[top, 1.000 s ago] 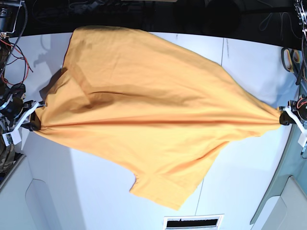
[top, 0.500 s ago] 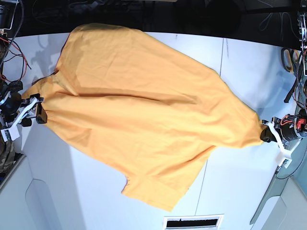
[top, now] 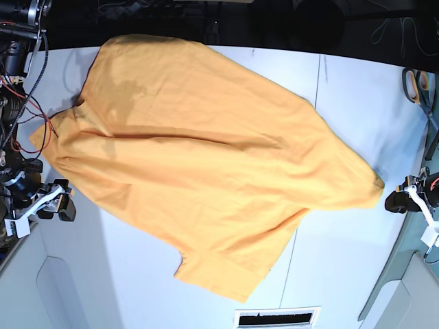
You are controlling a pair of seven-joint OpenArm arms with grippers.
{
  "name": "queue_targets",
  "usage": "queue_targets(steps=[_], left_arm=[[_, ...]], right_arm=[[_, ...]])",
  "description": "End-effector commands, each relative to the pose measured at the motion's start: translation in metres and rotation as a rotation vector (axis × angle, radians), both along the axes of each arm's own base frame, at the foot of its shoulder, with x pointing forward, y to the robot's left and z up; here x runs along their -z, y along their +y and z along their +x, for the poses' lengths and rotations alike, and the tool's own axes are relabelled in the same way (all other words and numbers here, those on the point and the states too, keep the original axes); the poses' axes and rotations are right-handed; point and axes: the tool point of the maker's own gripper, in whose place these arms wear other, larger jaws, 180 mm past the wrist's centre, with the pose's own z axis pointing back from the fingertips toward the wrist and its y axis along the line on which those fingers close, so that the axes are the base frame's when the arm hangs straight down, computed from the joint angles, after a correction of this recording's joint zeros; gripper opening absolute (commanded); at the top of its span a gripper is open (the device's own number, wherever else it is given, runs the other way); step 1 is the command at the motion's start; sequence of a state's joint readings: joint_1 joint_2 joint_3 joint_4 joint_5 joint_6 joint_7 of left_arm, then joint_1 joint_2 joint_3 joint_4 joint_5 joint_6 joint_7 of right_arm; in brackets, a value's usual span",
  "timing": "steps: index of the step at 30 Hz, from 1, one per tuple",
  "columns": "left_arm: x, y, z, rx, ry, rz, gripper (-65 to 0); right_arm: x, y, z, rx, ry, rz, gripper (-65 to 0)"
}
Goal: Layout the t-shirt on the table in an organized manner, then fold the t-shirt properly
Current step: 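Pull the shirt with both grippers to spread it across the table, then open both grippers and release the shirt edges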
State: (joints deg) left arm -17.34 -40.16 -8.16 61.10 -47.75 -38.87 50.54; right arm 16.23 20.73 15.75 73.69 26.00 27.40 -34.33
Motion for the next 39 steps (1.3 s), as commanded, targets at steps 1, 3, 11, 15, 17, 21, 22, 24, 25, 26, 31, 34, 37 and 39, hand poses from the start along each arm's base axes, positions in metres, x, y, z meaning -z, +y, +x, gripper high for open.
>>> queue_targets(steps=[1,3,11,15,17,21,22,24,25,26,31,34,37,39], left_arm=[[-0.022,0.011,0.007,-0.009,-0.064,0.007,-48.2],[-0.014,0.02,-0.002,-0.053,-0.045,0.003,-48.2],[0.052,-0.005,-0.074,-0.049,0.135,-0.141,-44.4],[0.057,-0.05,-0.092,-0.014,0.147,-0.322,-44.6],[0.056,-0.073,-0.096,0.032,0.131,-0.333,-44.6],[0.066,-0.107,-0.103,0.082,0.128,-0.321,-44.6],[0.072,-0.108,-0.104,0.081,0.133,-0.301,-44.6],[0.077,-0.106,-0.103,0.073,0.121,-0.262,-44.5],[0.077,-0.103,-0.101,0.069,0.113,-0.245,-44.5],[0.076,-0.099,-0.1,0.059,0.102,-0.232,-44.5],[0.056,-0.058,-0.086,-0.063,-0.004,-0.214,-44.6],[0.062,-0.035,-0.083,-0.165,-0.018,-0.153,-44.5],[0.076,-0.017,-0.079,-0.276,-0.007,-0.133,-44.5],[0.084,-0.02,-0.074,-0.301,0.005,-0.169,-43.0]], right_arm=[[-0.02,-0.003,0.019,0.019,-0.076,0.024,-30.3],[-0.007,0.0,0.026,0.042,-0.059,0.064,-30.3],[0.052,0.014,0.041,0.11,0.011,0.116,-30.5],[0.063,0.025,0.037,0.071,0.04,0.127,-40.4],[0.065,0.025,0.036,0.059,0.05,0.097,-47.0],[0.068,0.027,0.034,0.04,0.061,0.073,-47.6],[0.067,0.027,0.034,0.038,0.059,0.076,-47.7],[0.066,0.026,0.035,0.039,0.056,0.074,-49.0],[0.065,0.026,0.035,0.038,0.054,0.072,-50.7],[0.064,0.026,0.036,0.036,0.054,0.069,-52.7],[0.051,0.031,0.035,0.012,0.062,0.08,-54.2],[0.036,0.044,0.032,-0.026,0.049,0.128,-54.2],[0.021,0.063,0.03,-0.095,0.048,0.2,-53.8],[0.015,0.072,0.028,-0.12,0.056,0.248,-50.9]])
